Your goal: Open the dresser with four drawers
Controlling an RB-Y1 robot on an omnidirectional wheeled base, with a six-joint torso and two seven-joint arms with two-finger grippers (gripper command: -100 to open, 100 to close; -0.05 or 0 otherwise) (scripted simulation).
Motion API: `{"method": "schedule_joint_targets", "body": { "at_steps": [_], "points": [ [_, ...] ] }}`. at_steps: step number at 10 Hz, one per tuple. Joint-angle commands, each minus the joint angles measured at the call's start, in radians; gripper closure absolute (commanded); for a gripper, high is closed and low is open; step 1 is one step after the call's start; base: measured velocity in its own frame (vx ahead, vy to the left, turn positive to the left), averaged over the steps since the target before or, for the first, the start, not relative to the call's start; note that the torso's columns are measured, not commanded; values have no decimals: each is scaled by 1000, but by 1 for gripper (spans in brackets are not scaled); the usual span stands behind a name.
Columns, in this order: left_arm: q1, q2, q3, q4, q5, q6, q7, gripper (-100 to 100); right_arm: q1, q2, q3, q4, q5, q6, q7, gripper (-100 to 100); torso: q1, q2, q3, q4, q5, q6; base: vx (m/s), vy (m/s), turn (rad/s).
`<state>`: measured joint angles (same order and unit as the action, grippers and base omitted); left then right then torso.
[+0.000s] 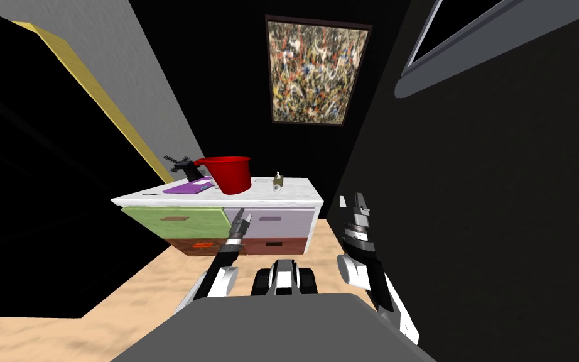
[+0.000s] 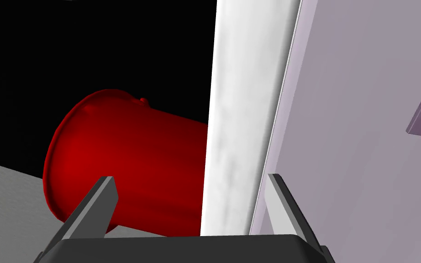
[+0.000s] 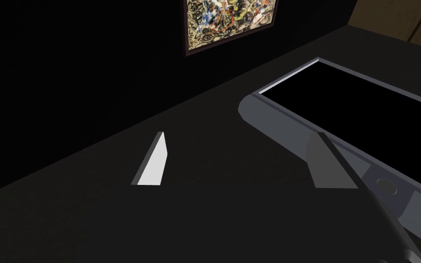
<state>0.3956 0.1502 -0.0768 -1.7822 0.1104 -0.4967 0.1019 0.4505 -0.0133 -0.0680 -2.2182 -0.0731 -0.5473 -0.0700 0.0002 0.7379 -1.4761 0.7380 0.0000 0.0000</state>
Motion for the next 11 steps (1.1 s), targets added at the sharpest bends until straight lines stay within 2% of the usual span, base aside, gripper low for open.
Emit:
{"method": "schedule_joint_targets", "body": {
  "at_steps": [1, 7, 11],
  "points": [
    [-15, 1, 0, 55, 0, -10, 2, -100, 0, 0, 0, 0, 0, 0, 0, 0, 0, 0, 0, 0, 0, 0, 6, -22, -8],
    [-52, 6, -5, 213, -2, -46, 6, -100, 0, 0, 0, 0, 0, 0, 0, 0, 0, 0, 0, 0, 0, 0, 3, -27, -12],
    [-79, -11, -8, 327, -3, -73, 9, -100, 0, 0, 0, 0, 0, 0, 0, 0, 0, 0, 0, 0, 0, 0, 5, -32, -13]
  ]
}}
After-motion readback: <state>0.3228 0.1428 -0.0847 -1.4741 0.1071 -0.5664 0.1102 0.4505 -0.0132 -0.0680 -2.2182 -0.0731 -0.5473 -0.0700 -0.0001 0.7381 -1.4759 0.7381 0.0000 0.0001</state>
